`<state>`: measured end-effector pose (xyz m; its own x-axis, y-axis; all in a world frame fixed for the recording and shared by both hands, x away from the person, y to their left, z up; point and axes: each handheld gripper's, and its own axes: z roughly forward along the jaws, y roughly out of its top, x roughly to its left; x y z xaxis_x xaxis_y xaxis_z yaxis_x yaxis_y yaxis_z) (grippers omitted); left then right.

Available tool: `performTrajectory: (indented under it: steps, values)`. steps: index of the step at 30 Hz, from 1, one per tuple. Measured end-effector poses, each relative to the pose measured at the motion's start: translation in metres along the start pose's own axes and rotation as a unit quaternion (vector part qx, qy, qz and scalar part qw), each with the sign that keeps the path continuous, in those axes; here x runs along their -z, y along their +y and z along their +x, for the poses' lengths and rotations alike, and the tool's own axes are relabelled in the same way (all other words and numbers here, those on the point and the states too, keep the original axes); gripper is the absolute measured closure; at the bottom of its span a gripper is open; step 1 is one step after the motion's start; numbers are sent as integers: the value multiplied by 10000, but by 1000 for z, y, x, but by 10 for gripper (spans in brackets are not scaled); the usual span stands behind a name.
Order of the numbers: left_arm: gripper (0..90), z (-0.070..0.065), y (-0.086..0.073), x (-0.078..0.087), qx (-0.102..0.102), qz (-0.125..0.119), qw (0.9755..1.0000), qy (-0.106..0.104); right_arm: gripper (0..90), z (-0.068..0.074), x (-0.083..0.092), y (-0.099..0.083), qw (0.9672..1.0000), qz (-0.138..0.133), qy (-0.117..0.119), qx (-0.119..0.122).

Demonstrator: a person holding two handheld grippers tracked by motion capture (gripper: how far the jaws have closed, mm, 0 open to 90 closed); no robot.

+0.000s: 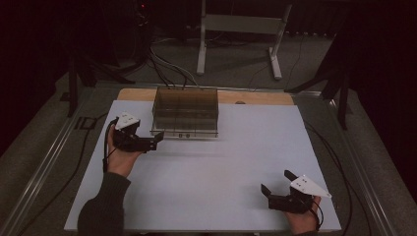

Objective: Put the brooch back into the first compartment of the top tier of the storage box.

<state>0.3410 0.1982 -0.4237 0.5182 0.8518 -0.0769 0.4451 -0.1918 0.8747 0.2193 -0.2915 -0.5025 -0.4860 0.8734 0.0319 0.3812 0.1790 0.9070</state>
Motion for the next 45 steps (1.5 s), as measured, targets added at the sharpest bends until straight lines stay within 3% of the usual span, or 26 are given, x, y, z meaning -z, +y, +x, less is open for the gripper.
performTrajectory:
  steps: [8, 17, 33, 45]
  values:
    - [4, -5, -25, 17, -65, -77, 9999, -68, 1, 1, 0, 0, 10000, -11, 19, -14]
    - [4, -8, -52, 36, -94, -134, 9999, 32, 1, 1, 0, 0, 10000, -17, 35, -26]
    - [4, -10, -104, 54, -186, -238, 9995, 113, 1, 3, -2, 0, 9999, -15, 122, -52]
    - [4, -11, -117, 65, -134, -577, 9981, 191, 1, 4, -2, 1, 9998, -28, 206, -51]
